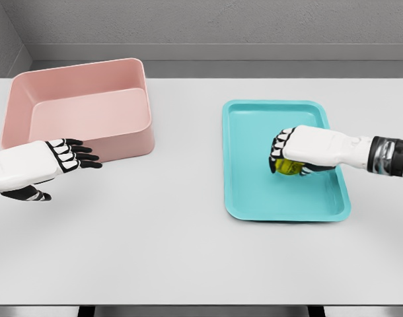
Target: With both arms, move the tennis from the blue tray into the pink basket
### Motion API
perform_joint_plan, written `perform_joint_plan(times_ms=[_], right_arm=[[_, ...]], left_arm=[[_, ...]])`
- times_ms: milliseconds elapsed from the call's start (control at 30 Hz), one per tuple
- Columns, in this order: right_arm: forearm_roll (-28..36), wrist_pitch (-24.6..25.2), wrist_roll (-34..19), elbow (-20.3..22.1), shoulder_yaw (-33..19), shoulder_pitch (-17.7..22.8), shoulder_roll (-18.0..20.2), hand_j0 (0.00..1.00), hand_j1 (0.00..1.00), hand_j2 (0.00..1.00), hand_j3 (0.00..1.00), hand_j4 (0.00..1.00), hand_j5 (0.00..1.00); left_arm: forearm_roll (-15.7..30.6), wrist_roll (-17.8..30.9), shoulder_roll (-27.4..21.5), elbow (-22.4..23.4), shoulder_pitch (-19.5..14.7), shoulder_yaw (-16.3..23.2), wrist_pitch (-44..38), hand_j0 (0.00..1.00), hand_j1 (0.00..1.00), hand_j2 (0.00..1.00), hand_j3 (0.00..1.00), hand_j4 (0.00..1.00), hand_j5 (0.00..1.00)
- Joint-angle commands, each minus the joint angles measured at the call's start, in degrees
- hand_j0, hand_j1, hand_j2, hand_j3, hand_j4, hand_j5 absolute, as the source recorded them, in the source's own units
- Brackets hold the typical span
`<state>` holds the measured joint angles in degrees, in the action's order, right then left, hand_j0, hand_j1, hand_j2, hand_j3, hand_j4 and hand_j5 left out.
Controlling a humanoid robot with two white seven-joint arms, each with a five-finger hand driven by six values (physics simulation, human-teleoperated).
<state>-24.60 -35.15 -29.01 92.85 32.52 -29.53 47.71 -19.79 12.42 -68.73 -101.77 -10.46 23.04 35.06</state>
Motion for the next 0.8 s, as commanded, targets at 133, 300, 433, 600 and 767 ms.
perform_joint_plan(times_ms=[133,300,433,600,767], right_arm=[[-1.94,0.15,-1.93,4.71,0.44,-1.05,-2.98,0.43,0.43,0.43,0.43,0.43,0.43],[-3.0,0.15,-2.28,5.94,0.7,-1.85,-4.3,0.42,0.42,0.42,0.42,0.42,0.42],[-3.79,0.15,-2.54,6.29,0.79,-2.29,-6.14,0.42,0.42,0.42,0.42,0.42,0.42],[-5.28,0.15,-2.81,6.29,3.43,-4.13,-9.04,0.42,0.42,0.42,0.42,0.42,0.42],[-6.78,0.15,-4.65,6.29,5.54,-5.54,-12.82,0.4,0.4,0.4,0.4,0.4,0.4]], left_arm=[[0.36,-0.03,-0.09,-0.01,0.0,-0.01,-0.06,1.0,1.0,1.0,1.0,1.0,1.0],[0.1,-0.03,-0.09,-0.01,0.0,-0.01,-0.06,1.0,1.0,1.0,1.0,1.0,1.0],[0.1,-0.03,-0.09,-0.01,0.0,-0.01,-0.06,1.0,1.0,1.0,1.0,1.0,1.0],[0.1,0.06,-0.09,-0.01,0.0,-0.01,-0.06,1.0,1.0,1.0,1.0,1.0,1.0],[-0.25,0.06,-0.09,-0.01,0.09,-0.01,-0.06,1.0,1.0,1.0,1.0,1.0,1.0]])
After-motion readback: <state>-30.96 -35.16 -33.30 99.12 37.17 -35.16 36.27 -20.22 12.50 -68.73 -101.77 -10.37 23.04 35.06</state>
